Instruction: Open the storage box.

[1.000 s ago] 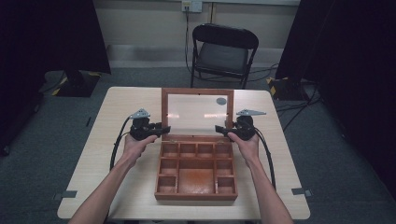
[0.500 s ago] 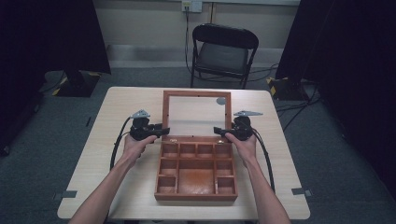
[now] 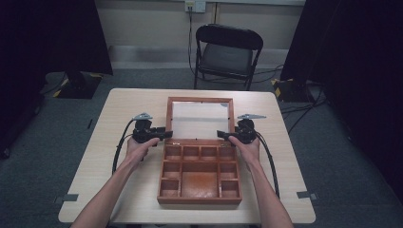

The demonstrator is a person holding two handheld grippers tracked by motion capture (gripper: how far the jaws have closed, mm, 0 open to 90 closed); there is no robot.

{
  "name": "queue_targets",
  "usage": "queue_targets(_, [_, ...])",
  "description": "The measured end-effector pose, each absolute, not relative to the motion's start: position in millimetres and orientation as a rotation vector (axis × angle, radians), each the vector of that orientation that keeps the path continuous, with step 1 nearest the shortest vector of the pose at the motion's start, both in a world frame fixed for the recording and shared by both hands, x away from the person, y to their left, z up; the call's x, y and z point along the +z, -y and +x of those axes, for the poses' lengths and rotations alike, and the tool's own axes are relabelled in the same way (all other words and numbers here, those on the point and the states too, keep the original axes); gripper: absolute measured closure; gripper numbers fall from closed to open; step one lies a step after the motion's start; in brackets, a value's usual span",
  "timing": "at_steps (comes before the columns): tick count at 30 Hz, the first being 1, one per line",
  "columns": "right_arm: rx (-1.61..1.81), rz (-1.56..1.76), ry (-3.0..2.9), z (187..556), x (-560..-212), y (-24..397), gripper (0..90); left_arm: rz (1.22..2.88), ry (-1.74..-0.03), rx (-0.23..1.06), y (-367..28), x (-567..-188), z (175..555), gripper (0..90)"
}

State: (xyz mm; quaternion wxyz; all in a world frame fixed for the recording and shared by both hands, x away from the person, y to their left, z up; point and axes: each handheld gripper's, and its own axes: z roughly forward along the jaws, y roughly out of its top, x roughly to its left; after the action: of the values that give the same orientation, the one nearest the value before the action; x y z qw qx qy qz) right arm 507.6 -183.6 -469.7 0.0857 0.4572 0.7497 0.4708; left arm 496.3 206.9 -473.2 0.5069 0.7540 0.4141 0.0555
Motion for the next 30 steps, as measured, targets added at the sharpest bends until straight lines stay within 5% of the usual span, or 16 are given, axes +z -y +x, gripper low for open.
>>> queue_targets(13, [1.316, 1.401, -2.245, 508.1, -475.5, 185.0, 14.0, 1.824, -1.012, 0.110, -206.5, -476.0, 498.1, 47.6])
queue_targets(30, [1.325, 1.474, -2.260, 506.0, -480.7, 192.7, 15.6, 1.883, -1.002, 0.166, -200.1, -474.1, 494.6, 40.1])
